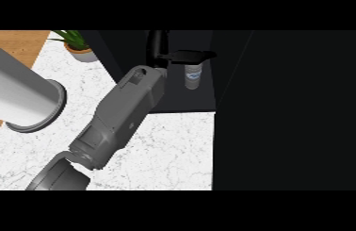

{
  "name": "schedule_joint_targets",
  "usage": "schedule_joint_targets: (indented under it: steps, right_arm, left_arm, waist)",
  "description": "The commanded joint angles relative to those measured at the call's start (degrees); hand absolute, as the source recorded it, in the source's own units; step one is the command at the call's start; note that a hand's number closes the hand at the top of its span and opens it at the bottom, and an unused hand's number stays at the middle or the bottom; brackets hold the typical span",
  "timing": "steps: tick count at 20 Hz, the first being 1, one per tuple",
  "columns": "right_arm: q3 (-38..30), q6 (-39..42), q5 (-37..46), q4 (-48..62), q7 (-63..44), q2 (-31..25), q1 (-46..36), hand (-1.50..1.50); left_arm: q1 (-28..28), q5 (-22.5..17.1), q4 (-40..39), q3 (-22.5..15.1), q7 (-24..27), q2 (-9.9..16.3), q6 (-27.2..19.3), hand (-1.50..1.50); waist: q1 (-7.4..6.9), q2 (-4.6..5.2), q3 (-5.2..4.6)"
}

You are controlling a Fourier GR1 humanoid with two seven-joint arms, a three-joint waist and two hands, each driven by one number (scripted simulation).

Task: Pick up the bottled water, place it into the cabinet and close the cabinet

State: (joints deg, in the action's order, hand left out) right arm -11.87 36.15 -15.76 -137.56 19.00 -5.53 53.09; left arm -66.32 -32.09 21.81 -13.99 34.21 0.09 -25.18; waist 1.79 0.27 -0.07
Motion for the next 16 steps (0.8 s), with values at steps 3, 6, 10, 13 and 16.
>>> schedule_joint_targets:
  steps: [3, 6, 10, 13, 16]
  right_arm:
    - [0.97, -2.1, -5.01, -7.63, -5.5, 0.95, 0.41, -1.5]
    - [-1.59, -0.69, -8.02, -7.45, -4.9, -0.74, 2.23, -1.5]
    - [1.62, 0.58, -2.75, -4.91, -3.44, 0.64, 0.34, -1.5]
    - [2.06, -0.03, -2.91, -7.57, -3.5, 1.65, 2.89, -1.5]
    - [2.47, -2.18, -4.3, -8.59, -7.18, 0.37, 0.61, -1.5]
  left_arm:
    - [6.03, -2.2, 7.79, -3.04, -1.46, -0.09, 3.47, -1.5]
    - [6.63, -2.96, 14.67, -6.55, -4.82, -0.09, 0.2, -1.5]
    - [12.38, -2.44, 22.13, -9.1, -8.27, -0.08, 1.06, -1.5]
    - [19.38, -2.8, 30.99, -11.81, -8.57, -0.09, -1.5, -1.5]
    - [24.95, -1.92, 38.86, -15.8, -8.45, -0.08, -3.89, -1.5]
  waist:
    - [-1.25, -0.42, 0.01]
    - [-1.35, -0.67, 0.03]
    - [-1.87, -0.76, 0.05]
    - [-2.31, -1.0, 0.03]
    - [-2.61, -0.78, 0.01]
